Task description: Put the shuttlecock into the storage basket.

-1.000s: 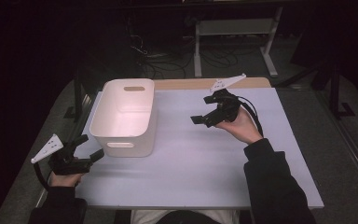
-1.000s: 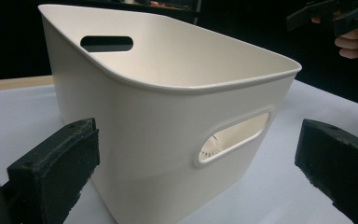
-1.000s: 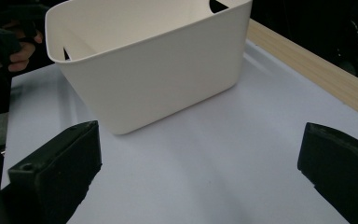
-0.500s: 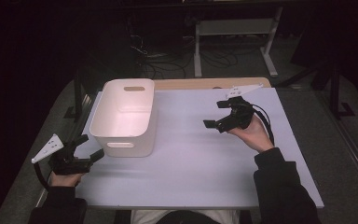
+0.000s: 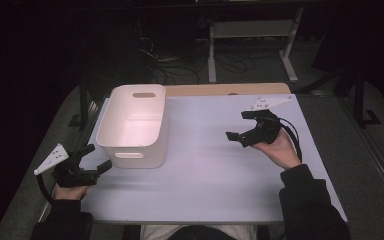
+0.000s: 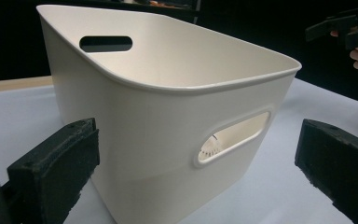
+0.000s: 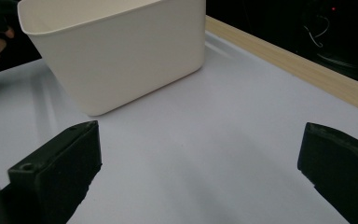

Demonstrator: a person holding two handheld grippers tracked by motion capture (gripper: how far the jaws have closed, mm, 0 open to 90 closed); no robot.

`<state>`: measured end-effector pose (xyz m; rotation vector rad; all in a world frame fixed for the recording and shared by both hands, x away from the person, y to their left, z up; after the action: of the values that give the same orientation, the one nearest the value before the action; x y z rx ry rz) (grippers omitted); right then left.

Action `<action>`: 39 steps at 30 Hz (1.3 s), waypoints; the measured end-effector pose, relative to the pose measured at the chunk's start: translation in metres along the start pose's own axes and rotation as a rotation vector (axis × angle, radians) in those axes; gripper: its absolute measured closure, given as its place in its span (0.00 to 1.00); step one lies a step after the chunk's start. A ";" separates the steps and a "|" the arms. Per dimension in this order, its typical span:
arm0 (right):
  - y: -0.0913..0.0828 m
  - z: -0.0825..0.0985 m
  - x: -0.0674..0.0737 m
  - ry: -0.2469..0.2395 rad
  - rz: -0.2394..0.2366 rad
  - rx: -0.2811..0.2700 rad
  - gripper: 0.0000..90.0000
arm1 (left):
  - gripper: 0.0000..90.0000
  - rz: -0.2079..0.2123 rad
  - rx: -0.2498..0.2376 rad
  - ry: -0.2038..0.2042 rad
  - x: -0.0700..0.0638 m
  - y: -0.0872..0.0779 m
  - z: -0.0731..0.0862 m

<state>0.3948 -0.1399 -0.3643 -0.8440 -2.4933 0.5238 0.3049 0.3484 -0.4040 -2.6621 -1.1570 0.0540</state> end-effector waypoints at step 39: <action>-0.048 0.084 -0.026 0.078 0.143 -0.133 0.00 | 0.00 0.002 0.006 0.002 0.000 0.001 0.000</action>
<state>0.3467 -0.2095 -0.4183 -1.0792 -2.4299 0.3672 0.3054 0.3474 -0.4046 -2.6569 -1.1520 0.0548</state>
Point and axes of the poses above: each handheld gripper's, and its own axes: y roughly forward along the jaws, z roughly out of its underside, x roughly to its left, the point moved 4 cm from there along y, roughly forward along the jaws, and after that the axes turned 12 degrees about y, right-handed, at the moved point
